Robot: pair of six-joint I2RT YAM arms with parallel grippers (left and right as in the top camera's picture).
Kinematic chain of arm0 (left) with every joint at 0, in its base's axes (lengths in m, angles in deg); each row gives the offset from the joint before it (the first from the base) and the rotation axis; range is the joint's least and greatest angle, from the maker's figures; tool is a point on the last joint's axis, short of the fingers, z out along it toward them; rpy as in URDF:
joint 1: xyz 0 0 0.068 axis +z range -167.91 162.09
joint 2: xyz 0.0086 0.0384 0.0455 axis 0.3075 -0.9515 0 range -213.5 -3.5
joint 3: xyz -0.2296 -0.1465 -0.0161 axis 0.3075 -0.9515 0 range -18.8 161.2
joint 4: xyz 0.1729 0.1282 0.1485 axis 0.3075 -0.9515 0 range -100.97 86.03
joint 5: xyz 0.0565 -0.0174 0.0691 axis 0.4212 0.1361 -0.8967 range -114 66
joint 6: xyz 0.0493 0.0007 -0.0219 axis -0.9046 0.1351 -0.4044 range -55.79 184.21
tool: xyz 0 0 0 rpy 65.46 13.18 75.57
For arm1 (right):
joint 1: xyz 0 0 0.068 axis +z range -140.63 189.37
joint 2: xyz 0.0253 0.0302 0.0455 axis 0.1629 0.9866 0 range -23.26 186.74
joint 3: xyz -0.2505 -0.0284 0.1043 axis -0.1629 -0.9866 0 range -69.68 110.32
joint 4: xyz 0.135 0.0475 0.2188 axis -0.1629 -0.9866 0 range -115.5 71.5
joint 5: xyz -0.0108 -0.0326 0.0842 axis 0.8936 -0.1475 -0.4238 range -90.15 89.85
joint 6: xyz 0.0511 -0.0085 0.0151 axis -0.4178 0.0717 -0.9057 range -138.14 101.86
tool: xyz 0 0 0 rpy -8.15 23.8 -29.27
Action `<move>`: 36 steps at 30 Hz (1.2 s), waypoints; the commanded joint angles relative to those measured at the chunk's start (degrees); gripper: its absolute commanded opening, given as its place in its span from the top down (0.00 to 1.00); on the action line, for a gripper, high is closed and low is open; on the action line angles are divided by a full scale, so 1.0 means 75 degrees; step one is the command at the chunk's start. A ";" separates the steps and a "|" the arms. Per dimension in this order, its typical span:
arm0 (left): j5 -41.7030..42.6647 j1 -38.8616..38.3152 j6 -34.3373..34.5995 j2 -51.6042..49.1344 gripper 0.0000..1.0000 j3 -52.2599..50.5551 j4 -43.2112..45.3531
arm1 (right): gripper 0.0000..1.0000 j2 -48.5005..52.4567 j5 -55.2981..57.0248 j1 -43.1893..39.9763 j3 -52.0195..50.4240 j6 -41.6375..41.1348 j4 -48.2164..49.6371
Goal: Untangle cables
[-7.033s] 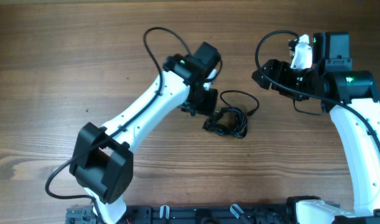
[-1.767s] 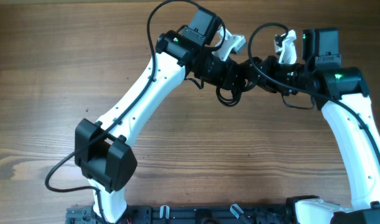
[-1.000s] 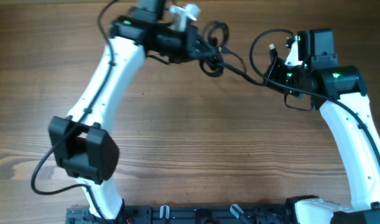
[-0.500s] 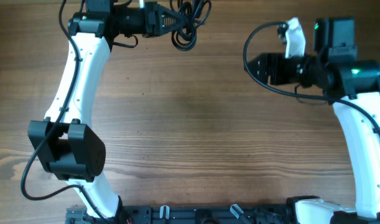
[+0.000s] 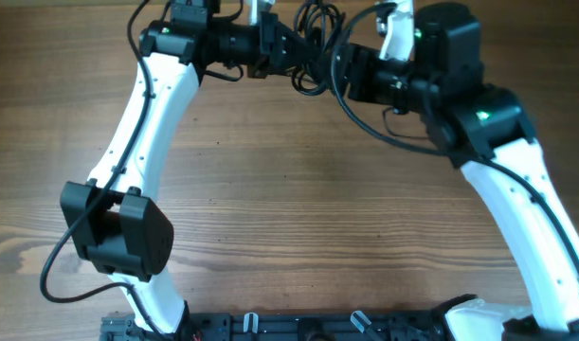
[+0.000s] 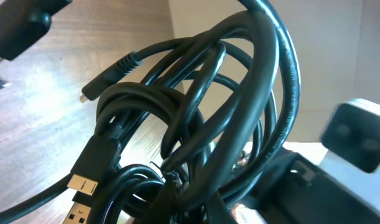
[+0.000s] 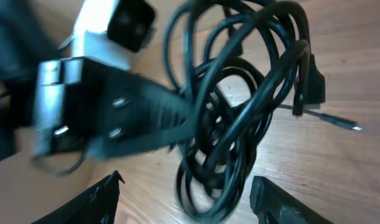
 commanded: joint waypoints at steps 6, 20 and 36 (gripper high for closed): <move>0.0003 -0.0154 0.0440 0.0306 0.96 0.0105 -0.0210 | 0.32 0.0810 0.0507 -0.0015 0.0102 -0.0265 0.0857; -0.0003 -0.0498 0.0411 0.0306 0.96 0.0105 -0.0685 | 0.62 0.1247 0.0994 -0.0233 0.0099 -0.0262 0.0991; -0.5476 -0.0280 0.1364 0.0306 0.96 0.0105 -0.0764 | 0.96 0.0189 0.0796 -0.0947 0.0079 0.1343 -0.4054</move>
